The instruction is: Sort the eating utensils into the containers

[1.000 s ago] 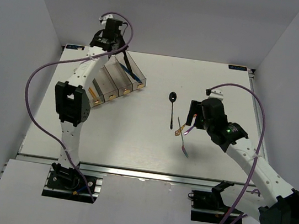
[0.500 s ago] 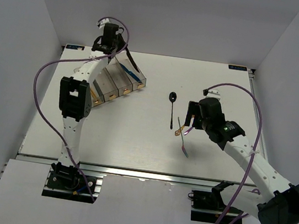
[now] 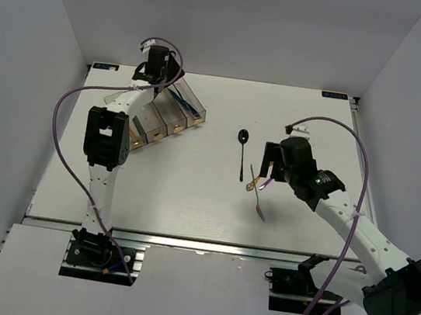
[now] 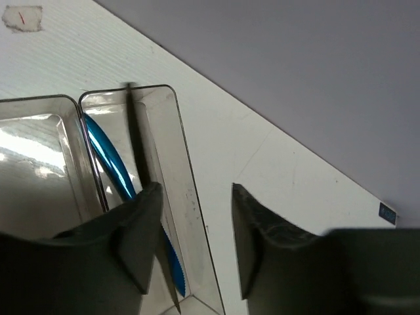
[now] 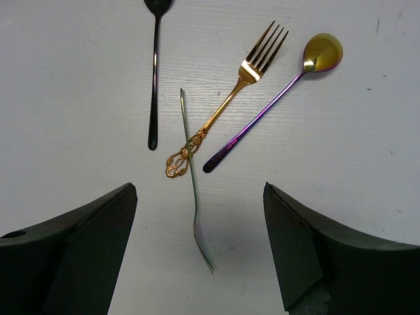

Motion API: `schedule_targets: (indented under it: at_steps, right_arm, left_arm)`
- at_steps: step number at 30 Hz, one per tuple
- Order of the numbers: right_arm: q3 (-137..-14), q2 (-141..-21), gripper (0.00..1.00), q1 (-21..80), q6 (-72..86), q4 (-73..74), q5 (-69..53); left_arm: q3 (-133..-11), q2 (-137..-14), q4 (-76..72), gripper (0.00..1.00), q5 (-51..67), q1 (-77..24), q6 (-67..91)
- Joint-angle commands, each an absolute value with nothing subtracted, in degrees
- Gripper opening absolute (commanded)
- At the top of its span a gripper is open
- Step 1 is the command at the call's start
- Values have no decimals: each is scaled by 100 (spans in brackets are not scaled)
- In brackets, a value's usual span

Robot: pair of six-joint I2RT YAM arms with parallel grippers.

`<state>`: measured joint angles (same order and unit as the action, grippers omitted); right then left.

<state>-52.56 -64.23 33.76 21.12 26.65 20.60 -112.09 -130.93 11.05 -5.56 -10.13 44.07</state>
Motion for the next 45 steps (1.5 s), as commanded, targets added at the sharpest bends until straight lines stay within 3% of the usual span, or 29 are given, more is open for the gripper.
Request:
schedule_targets:
  at_steps: [1,3,7,8,9,14,22,28,36,45]
  right_arm:
    - [-5396,-6398,83,3349,2039,2382,2013]
    - [-5388,-6434,83,3349,2030,2364,2013]
    - [-5440,-6635,83,3349,2056,2321,1916]
    - [-5458,-6679,83,3349,2057,2286,1890]
    - [-5528,-6732,83,3349,2074,2294,1881]
    - [-5826,-7346,85,3349,2153,2338,2012]
    - [-6556,-8674,80,3375,2355,2417,2048]
    - [-7373,-9798,71,3480,2390,2469,2038]
    - [-8603,-11353,55,3498,2479,2917,2452]
    - [-9149,-12198,39,3437,2347,2935,2461]
  left_arm:
    - [-11197,-12613,853,63,-563,-1072,4491]
    - [-11215,-12534,870,78,-554,-1081,4500]
    - [-11355,-12061,1045,85,-422,-1116,4299]
    - [-11477,-11954,1142,95,-439,-1134,4202]
    - [-11574,-11849,1290,98,-474,-1177,3984]
    - [-11919,-10963,3100,98,-790,-1274,3507]
    - [-8558,-8299,3972,98,-2091,-1301,3252]
    - [-7121,-6981,4096,98,-2162,-1309,2629]
    - [-5074,-6065,3526,98,-2698,-1301,2408]
    - [-5036,-5915,3498,98,-2646,-1301,2399]
